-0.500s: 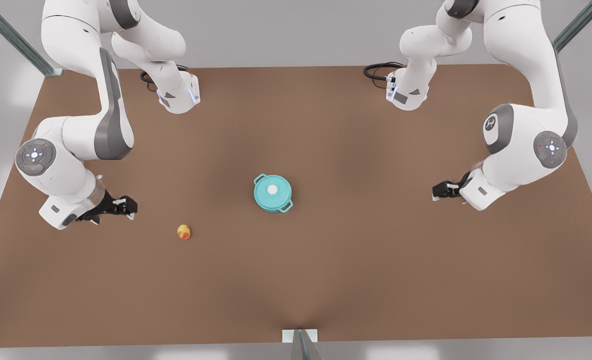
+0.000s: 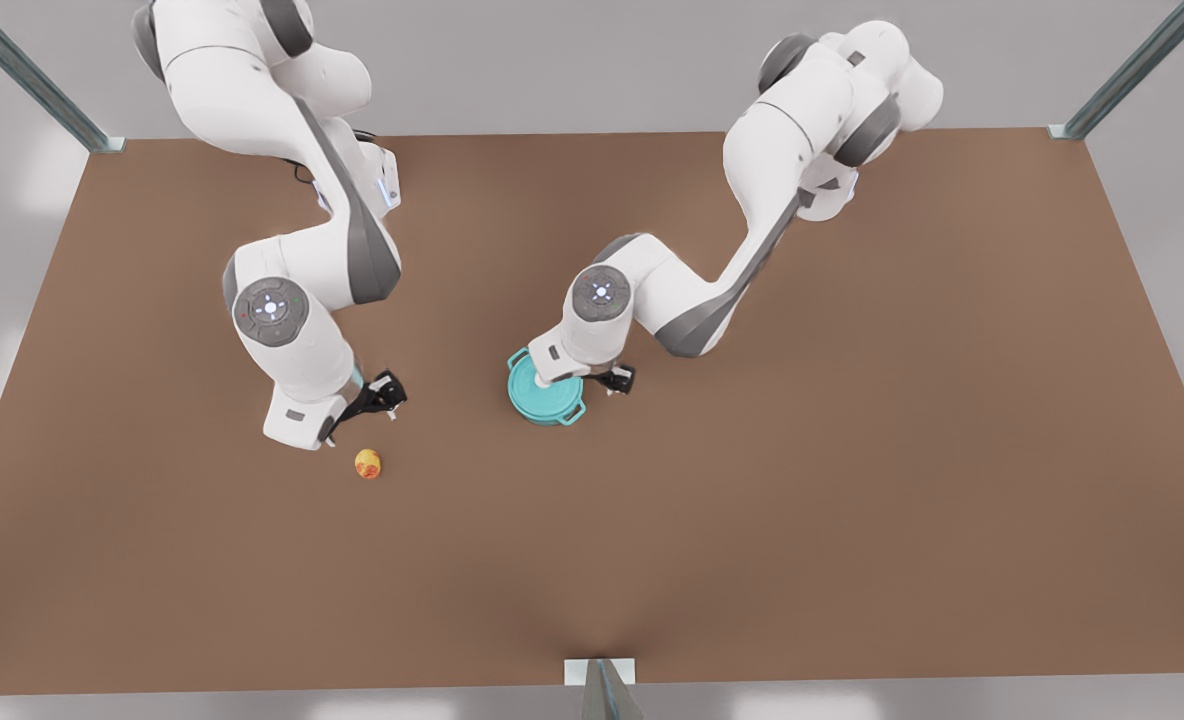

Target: Open the pot lid and put the potato into the pot

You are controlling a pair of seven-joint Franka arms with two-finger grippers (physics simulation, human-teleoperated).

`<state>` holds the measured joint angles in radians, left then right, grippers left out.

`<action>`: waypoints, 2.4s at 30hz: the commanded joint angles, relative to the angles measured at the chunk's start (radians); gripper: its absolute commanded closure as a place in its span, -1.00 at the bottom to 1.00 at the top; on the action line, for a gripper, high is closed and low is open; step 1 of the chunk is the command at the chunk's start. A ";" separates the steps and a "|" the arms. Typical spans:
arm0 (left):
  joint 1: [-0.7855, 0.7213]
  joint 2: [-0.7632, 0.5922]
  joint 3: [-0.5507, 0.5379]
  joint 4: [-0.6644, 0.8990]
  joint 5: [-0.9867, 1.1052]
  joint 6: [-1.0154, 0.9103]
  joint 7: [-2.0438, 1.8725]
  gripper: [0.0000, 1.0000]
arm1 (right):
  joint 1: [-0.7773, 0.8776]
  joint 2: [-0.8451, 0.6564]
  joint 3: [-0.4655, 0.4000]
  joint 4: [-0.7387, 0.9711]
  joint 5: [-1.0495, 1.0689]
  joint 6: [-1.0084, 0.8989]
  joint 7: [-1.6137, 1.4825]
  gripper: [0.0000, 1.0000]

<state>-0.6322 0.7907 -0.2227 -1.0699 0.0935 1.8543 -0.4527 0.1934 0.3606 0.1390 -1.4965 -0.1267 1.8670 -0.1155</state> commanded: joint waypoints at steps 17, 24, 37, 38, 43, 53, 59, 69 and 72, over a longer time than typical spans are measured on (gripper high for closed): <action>-0.169 0.136 0.051 -0.001 0.138 0.183 -0.790 -1.00 | -0.114 0.152 -0.002 -0.266 -0.005 0.462 -0.144 -1.00; -0.185 0.159 0.051 -0.016 0.175 0.183 -0.796 -1.00 | -0.141 0.185 -0.001 -0.295 -0.008 0.465 -0.177 -1.00; -0.184 0.167 0.060 -0.009 0.173 0.146 -0.785 -0.23 | -0.144 0.248 -0.002 -0.304 -0.001 0.506 -0.108 -1.00; -0.184 0.167 0.060 -0.009 0.173 0.146 -0.787 -0.09 | -0.150 0.255 -0.002 -0.304 -0.004 0.506 -0.113 -1.00; -0.143 0.145 0.065 -0.002 0.172 0.080 -0.742 0.03 | -0.154 0.273 -0.002 -0.326 -0.005 0.514 -0.124 -1.00; 0.204 0.229 0.123 0.007 0.173 0.283 -0.409 -0.71 | -0.172 0.293 -0.002 -0.334 -0.010 0.532 -0.139 -1.00; 0.366 0.115 0.099 0.007 0.076 0.005 0.119 -1.00 | -0.160 0.291 -0.001 -0.318 -0.008 0.531 -0.130 -1.00; 0.644 -0.518 0.091 -0.361 -0.086 -0.170 0.402 -1.00 | -0.161 0.316 -0.001 -0.317 -0.007 0.534 -0.136 -1.00; 0.648 -0.530 0.100 -0.361 -0.081 -0.178 0.402 -1.00 | -0.160 0.316 -0.001 -0.317 -0.007 0.531 -0.135 -0.69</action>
<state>0.0141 0.2635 -0.1243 -1.4327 -0.0032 1.7167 -0.4755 0.0343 0.6770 0.1380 -1.8129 -0.1357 2.3991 -0.2438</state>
